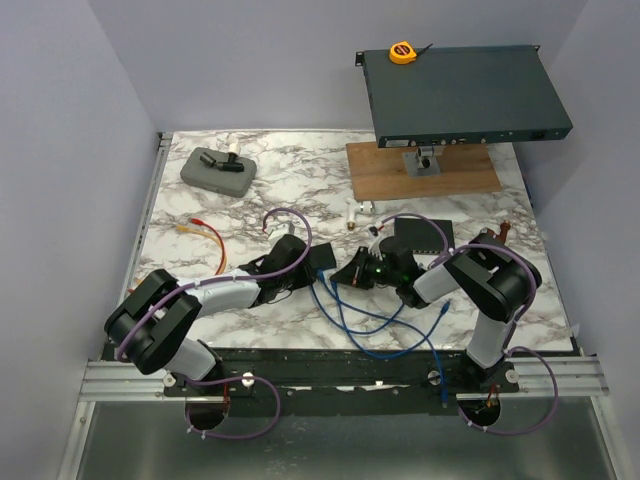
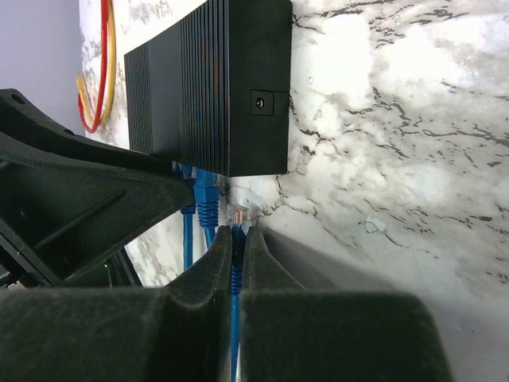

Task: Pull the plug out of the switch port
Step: Pull the connector from the switch port.

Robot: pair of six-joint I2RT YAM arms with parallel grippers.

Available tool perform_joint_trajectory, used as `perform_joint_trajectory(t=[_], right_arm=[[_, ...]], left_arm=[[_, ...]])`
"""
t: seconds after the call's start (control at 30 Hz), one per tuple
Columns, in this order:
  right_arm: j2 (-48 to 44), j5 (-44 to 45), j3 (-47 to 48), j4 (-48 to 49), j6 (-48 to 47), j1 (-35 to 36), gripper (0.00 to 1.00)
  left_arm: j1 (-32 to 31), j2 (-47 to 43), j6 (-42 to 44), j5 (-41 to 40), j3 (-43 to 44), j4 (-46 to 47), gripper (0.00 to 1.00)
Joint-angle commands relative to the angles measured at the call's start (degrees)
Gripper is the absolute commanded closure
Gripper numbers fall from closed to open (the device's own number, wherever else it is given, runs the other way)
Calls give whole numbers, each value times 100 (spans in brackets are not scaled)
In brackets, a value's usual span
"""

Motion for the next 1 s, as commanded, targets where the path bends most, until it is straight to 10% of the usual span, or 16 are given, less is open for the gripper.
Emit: perform_joint_trajectory(t=[0.0,0.37,0.6,0.97], right_arm=[[-107,-42,-121,-337,-143,11,99],[-1033,702,340,-1618,-739,14,98],[-2100,1314,623,-2942,-1376,17,43],[-3131,2485,795,-5243,-2221,1212,47]], left_arm=[[5,88,-41,-96,-78,39,69],[4,-298,-50,-29,-280,147,67],[5,-617,-110,84,-387,146,54],[4,-2410,-535,-259,-1164,-109,49]])
